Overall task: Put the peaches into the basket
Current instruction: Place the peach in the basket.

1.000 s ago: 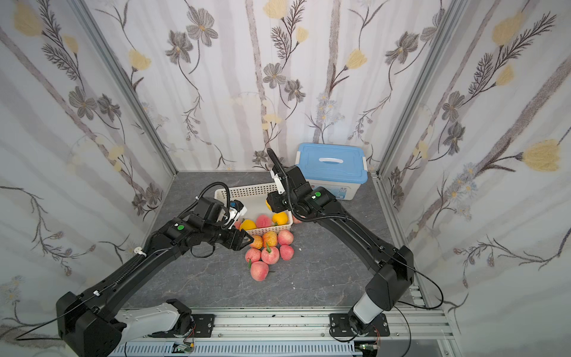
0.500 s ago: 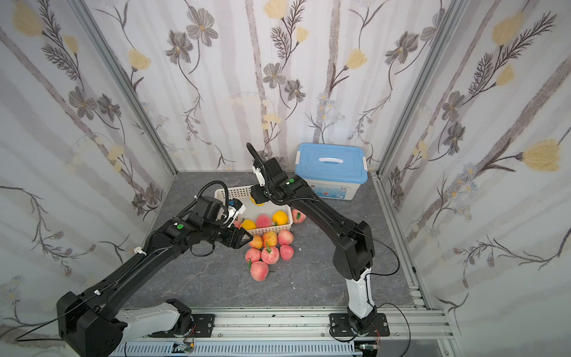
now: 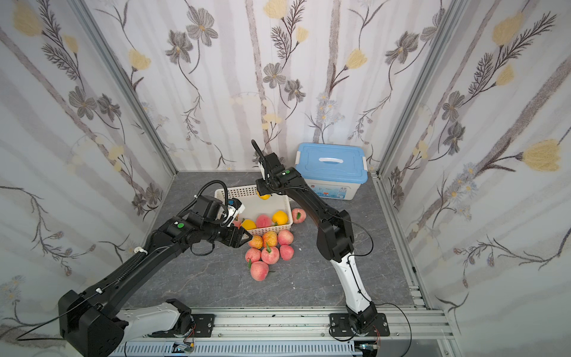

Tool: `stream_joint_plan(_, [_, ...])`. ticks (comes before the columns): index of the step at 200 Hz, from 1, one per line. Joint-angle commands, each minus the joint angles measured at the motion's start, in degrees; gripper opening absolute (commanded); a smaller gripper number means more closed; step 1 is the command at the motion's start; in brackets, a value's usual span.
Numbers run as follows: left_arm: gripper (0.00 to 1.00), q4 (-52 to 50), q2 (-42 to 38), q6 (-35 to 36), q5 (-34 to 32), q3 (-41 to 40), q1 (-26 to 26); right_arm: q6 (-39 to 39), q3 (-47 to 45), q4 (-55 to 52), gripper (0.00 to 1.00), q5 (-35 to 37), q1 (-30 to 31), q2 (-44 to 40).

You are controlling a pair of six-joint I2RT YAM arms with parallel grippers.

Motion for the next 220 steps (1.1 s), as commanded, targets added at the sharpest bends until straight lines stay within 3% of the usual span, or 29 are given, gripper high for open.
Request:
stream_joint_plan(1, [0.76, 0.85, 0.11, 0.33, 0.0, -0.07, 0.33, 0.84, 0.83, -1.91, 0.55, 2.81, -0.16, 1.31])
stream_joint_plan(145, [0.76, 0.97, 0.29, 0.08, 0.82, -0.05, 0.78, 9.0, 1.19, -4.49, 0.58, 3.82, -1.13, 8.75])
stream_joint_plan(220, [0.76, 1.28, 0.19, -0.18, 1.68, -0.05, 0.95, 10.96, 1.36, -3.96, 0.72, 3.48, -1.09, 10.59])
